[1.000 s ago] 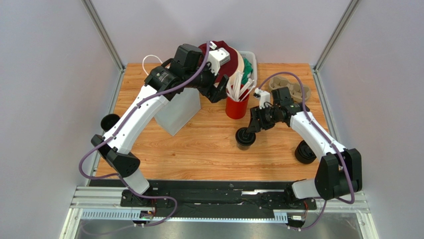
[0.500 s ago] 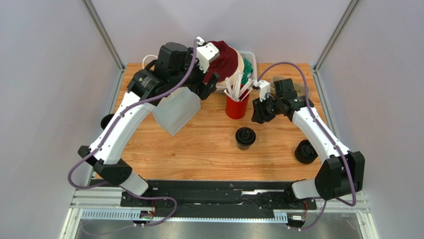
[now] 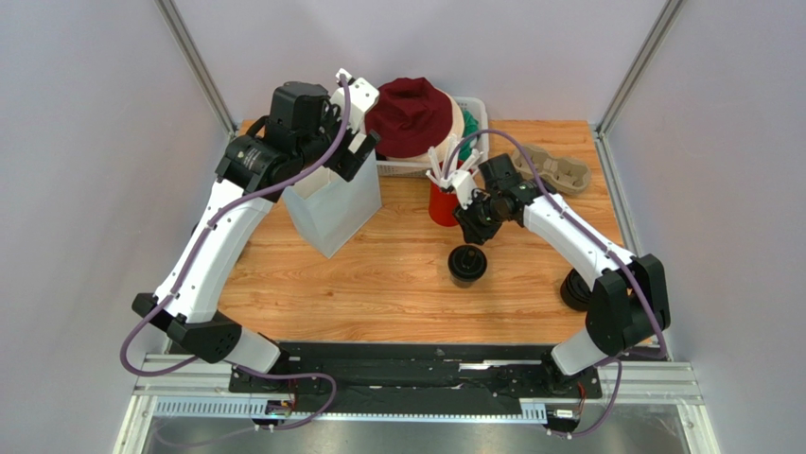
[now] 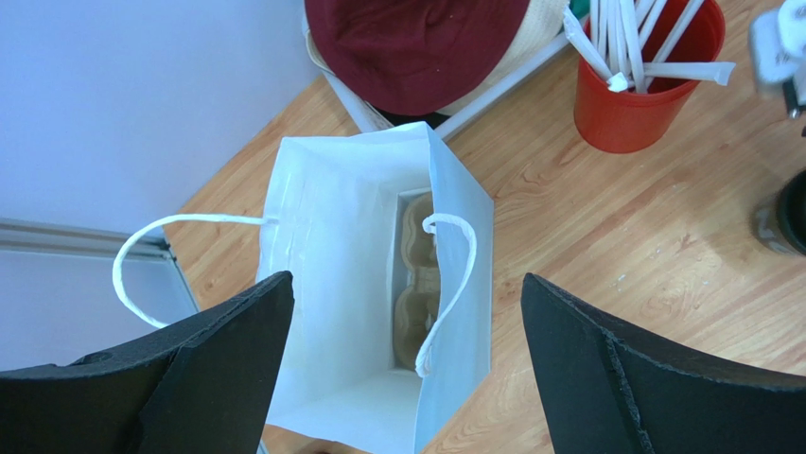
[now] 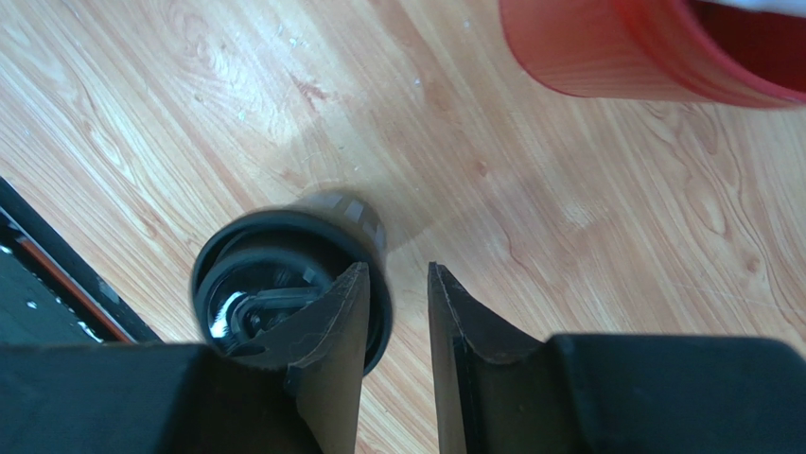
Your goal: Pack the takeout coffee
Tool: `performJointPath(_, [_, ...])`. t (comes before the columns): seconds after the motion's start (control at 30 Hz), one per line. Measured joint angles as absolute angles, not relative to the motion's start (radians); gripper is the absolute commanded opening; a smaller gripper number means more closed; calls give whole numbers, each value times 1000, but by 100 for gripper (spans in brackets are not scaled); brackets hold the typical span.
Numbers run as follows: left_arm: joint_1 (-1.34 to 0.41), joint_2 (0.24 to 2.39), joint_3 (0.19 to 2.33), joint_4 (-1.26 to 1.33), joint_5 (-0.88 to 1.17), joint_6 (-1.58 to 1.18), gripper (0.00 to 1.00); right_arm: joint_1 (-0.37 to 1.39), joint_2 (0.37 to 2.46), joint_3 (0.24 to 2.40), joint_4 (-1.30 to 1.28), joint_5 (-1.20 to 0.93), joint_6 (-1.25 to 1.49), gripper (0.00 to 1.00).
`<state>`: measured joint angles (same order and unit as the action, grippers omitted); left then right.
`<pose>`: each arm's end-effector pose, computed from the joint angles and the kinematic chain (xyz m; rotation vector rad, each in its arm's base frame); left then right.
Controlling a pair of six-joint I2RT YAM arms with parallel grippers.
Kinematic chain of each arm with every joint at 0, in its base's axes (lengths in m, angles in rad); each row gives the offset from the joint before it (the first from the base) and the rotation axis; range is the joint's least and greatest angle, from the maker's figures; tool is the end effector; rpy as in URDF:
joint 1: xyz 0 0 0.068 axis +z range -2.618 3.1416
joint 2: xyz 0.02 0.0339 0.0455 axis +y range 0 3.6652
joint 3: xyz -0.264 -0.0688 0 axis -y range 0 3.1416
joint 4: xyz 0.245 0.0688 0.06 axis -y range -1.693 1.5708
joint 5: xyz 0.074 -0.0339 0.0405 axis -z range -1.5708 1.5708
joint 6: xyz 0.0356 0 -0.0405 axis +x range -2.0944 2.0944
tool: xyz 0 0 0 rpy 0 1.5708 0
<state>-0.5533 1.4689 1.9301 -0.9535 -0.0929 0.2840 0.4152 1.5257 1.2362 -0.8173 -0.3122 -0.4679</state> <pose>0.2419 -0.1455 0.4872 0.7854 1.9061 -0.0706 0.2777 0.1344 0.2683 -1.2185 2.3480 0.3994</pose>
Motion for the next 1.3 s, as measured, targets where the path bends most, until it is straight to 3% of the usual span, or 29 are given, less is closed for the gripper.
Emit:
performJointPath(0.53, [-549,1525,1934,-971,-134,294,99,490,1448,1210,-841,-184,-500,36])
performJointPath(1.3, [-549,1531,1935,-971,-158,293,99,490,1426,1184,-966,-237,-543,35])
